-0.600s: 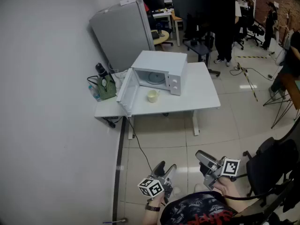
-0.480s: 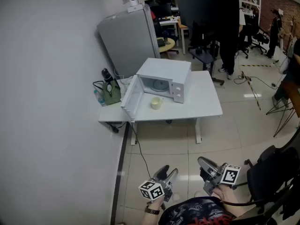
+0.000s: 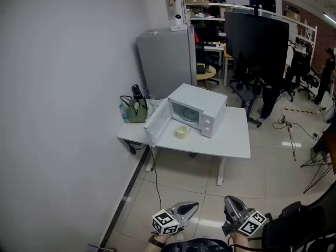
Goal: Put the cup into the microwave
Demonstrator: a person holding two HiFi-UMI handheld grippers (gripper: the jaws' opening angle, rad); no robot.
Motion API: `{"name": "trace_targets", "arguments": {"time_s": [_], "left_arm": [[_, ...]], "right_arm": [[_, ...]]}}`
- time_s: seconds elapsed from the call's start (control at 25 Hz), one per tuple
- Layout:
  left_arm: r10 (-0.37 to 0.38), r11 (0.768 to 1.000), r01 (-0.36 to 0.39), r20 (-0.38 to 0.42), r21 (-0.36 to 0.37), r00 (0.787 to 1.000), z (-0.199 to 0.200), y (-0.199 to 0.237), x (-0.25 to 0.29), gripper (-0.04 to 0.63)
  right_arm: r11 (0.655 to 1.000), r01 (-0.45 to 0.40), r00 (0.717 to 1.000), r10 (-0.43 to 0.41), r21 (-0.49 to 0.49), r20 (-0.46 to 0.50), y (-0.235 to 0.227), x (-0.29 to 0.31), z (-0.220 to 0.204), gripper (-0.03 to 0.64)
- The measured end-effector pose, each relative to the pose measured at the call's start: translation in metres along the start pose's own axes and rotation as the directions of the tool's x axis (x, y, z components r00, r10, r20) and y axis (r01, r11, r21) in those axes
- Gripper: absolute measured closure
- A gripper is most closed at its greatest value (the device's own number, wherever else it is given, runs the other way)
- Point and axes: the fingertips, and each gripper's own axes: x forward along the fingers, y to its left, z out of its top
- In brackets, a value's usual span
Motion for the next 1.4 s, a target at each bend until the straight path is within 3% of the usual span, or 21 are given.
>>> {"name": "trace_targets", "arguments": {"time_s": [0.12, 0.2, 0.4, 0.6, 0.88, 1.04, 1.24, 1.4], "left_arm": [[0.064, 0.998, -0.063, 0.070, -0.013, 0.996, 0.009, -0.002, -0.004, 0.595], [0.079, 0.996, -0.075, 0.116, -0.038, 0.990, 0.019, -0.004, -0.010, 0.595], [0.123, 0.992, -0.123, 0.124, -0.008, 0.985, 0.021, -0.001, -0.017, 0.595], [0.193, 0.981, -0.190, 0.092, -0.042, 0.977, 0.001, 0.011, -0.029, 0.595], [0.249, 0.966, -0.244, 0.063, -0.080, 0.966, -0.015, 0.013, -0.053, 0.595], [0.231, 0.969, -0.222, 0.088, -0.105, 0.969, -0.012, 0.017, -0.065, 0.595], [0.184, 0.981, -0.184, -0.004, -0.067, 0.983, -0.027, 0.023, -0.073, 0.595], [0.159, 0.984, -0.162, -0.045, -0.079, 0.986, -0.037, 0.028, -0.088, 0.595]], "right_arm": [[0.989, 0.012, 0.996, -0.026, -0.149, -0.089, -0.001, 0.002, -0.003, 0.617], [0.968, 0.004, 0.996, -0.025, -0.250, -0.081, 0.004, 0.005, 0.000, 0.617], [0.907, -0.035, 0.988, -0.033, -0.419, -0.153, 0.009, 0.022, -0.006, 0.617], [0.937, -0.057, 0.984, -0.006, -0.344, -0.179, 0.013, 0.033, -0.014, 0.617], [0.940, -0.076, 0.974, -0.001, -0.334, -0.225, 0.019, 0.047, -0.029, 0.617], [0.949, -0.065, 0.970, -0.012, -0.309, -0.242, 0.023, 0.056, -0.038, 0.615], [0.950, -0.037, 0.967, -0.044, -0.309, -0.249, 0.028, 0.068, -0.052, 0.615], [0.954, -0.007, 0.964, -0.073, -0.300, -0.256, 0.038, 0.077, -0.068, 0.615]]}}
